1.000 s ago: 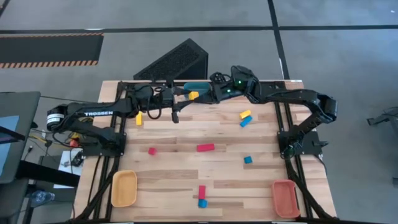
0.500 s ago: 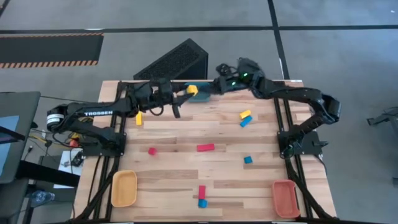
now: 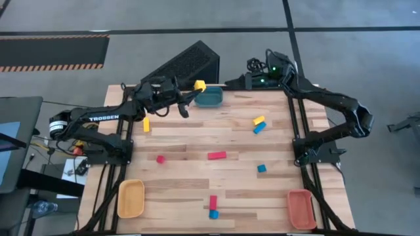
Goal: Sort & place blocks by color
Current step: Put the top left yellow block into the blue bin
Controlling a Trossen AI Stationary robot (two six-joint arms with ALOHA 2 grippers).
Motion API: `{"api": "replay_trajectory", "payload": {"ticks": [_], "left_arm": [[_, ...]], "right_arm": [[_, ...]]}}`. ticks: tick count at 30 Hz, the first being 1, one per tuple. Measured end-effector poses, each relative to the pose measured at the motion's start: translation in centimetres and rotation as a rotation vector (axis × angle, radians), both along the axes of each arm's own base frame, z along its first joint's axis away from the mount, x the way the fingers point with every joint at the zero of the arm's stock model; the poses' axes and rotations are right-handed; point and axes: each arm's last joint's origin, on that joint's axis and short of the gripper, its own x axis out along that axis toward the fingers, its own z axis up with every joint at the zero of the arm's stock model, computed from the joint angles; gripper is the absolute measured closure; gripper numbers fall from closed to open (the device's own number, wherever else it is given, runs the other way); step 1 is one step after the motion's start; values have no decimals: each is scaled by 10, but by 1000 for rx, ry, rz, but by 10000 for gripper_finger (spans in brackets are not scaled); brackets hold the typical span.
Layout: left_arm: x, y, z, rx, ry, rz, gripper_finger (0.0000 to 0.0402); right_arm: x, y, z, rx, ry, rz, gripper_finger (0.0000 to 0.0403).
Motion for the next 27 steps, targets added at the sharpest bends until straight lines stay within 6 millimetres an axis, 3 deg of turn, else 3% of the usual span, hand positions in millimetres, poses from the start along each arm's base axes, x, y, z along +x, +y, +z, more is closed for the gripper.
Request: {"api": "replay_trajectory", "payload": {"ticks": [8, 14, 19, 24, 27], "left_arm": [[6, 11, -12, -25, 56, 32, 278], [38, 29, -29, -69, 195, 48, 278], [66, 56, -30, -145, 350, 97, 278], [78, 95, -64, -275, 595, 182, 278], [82, 117, -89, -401, 622, 122, 278]], "right_arm": [[-8, 7, 9, -12, -19, -1, 135], [-28, 19, 23, -61, -18, -30, 135], [-54, 29, 19, -93, 146, -130, 135], [-80, 45, 14, -126, 322, -275, 138], [-88, 53, 11, -135, 408, -338, 138]]}}
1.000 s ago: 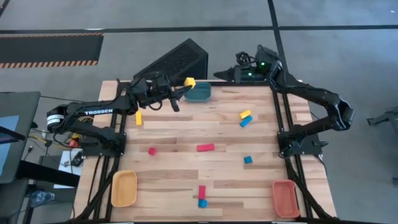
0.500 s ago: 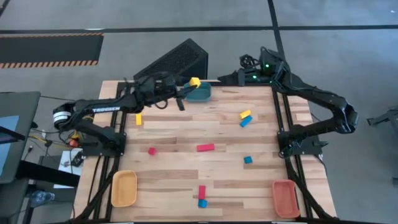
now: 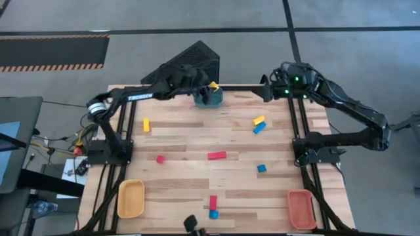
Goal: Sort & place blocks by color
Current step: Put the top left yellow block into the blue bin
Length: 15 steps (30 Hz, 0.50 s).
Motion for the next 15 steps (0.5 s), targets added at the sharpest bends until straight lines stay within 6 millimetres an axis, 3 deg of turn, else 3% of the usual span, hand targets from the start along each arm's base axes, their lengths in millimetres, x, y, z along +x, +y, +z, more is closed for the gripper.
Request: {"api": "replay_trajectory", "payload": {"ticks": [5, 11, 15], "left_arm": [[2, 20, -31, -155, 48, 55, 278], [9, 27, -60, -64, 156, 32, 278], [10, 29, -76, -104, 195, 81, 277]], "right_arm": [[-5, 6, -3, -30, 81, -61, 138], [-10, 6, -10, -79, 200, -66, 138], [-12, 2, -9, -113, 218, -95, 138]]}}
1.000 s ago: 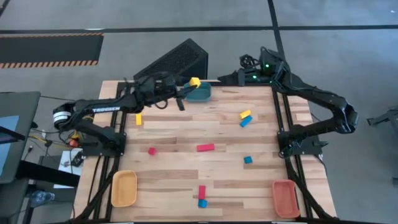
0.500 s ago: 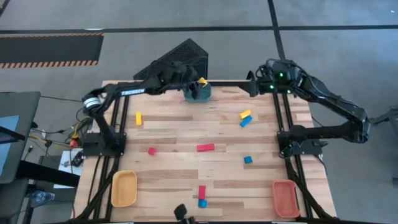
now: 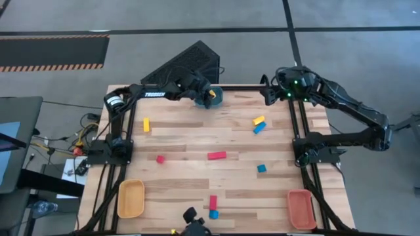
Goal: Sort & place blocks by color
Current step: Put the top left yellow block into the blue bin, then put the left yellow block into the blue bin
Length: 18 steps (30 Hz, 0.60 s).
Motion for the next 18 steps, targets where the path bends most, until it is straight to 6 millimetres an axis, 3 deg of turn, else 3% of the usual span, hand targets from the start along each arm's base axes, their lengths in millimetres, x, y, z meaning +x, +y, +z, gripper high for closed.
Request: {"api": "replay_trajectory", "payload": {"ticks": [4, 9, 18], "left_arm": [[-3, 4, 0, -47, -14, 89, 265], [-13, 13, -3, -108, 0, 220, 240], [-21, 16, -1, -246, -41, 126, 205]], "right_arm": [[1, -8, 0, -120, 82, -76, 138], [12, -16, -10, -108, 144, -97, 138], [39, -11, -23, -34, 142, -62, 138]]}}
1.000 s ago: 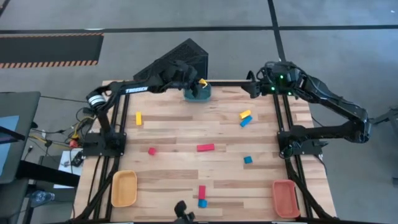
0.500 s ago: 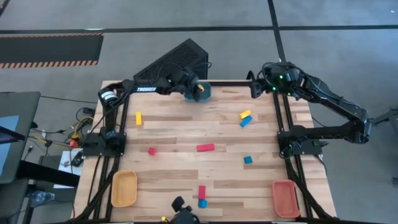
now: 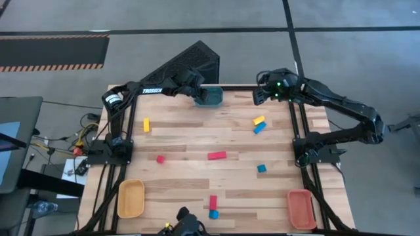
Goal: Sort & place blocks by color
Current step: Put the left yellow block into the blue bin
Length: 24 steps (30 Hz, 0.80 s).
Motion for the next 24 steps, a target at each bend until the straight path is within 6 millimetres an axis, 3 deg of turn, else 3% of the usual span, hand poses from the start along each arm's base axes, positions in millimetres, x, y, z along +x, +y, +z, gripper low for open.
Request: {"api": "replay_trajectory", "payload": {"ticks": [5, 13, 20, 24], "left_arm": [[0, -10, 30, 53, -60, 35, 209], [8, -60, 83, 236, -125, -132, 220], [-8, -120, 92, 305, 40, -238, 221], [-24, -147, 83, 320, 167, -253, 221]], "right_arm": [[7, 16, -10, 61, 75, 53, 138], [18, 51, -60, 267, 341, 3, 138], [41, 105, -96, 375, 306, 9, 138], [64, 126, -109, 376, 245, 77, 138]]}}
